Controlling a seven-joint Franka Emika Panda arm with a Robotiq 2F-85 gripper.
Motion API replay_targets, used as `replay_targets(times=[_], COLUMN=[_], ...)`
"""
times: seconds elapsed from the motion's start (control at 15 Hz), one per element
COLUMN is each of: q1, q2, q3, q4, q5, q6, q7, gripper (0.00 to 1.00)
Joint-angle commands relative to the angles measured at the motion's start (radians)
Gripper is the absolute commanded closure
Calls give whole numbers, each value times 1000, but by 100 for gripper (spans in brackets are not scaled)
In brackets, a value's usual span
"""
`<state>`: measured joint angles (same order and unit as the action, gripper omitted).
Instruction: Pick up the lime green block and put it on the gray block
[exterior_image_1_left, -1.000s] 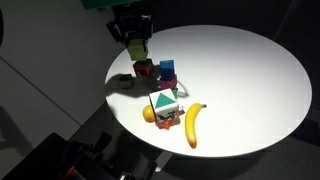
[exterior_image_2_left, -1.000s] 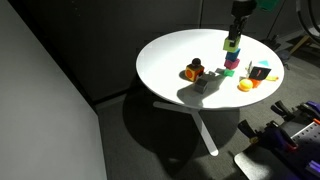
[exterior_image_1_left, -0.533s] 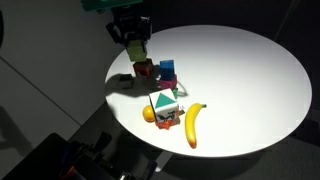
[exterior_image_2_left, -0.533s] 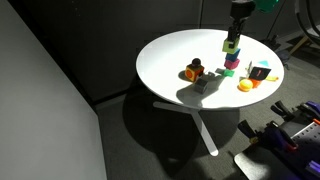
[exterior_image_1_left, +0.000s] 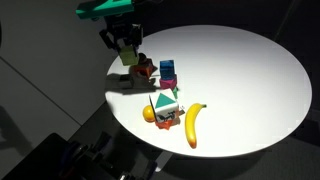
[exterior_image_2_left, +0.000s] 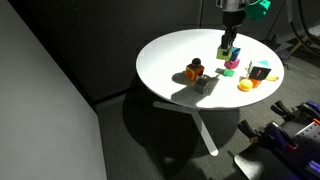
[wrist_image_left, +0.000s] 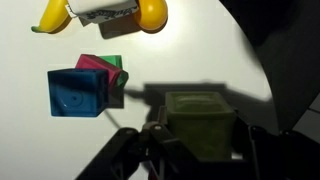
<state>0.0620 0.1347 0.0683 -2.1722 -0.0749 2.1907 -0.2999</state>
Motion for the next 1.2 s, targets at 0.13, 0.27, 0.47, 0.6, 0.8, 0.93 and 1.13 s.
replay_targets(times=[0.13, 0.27, 0.47, 0.6, 0.8, 0.93, 1.13], q1=[25, 41, 62, 78, 95, 104, 115], q2=[68, 95, 133, 157, 183, 199, 227], q3=[25, 32, 40, 42, 45, 49, 49], q4=[54, 74, 100, 115, 131, 137, 151], q5=[-33, -51, -78, -97, -112, -111, -106], q6=[-7, -15, -29, -40, -54, -54, -51], q7=[17, 28, 50, 76, 101, 112, 145], gripper=[69, 69, 69, 69, 69, 69, 69])
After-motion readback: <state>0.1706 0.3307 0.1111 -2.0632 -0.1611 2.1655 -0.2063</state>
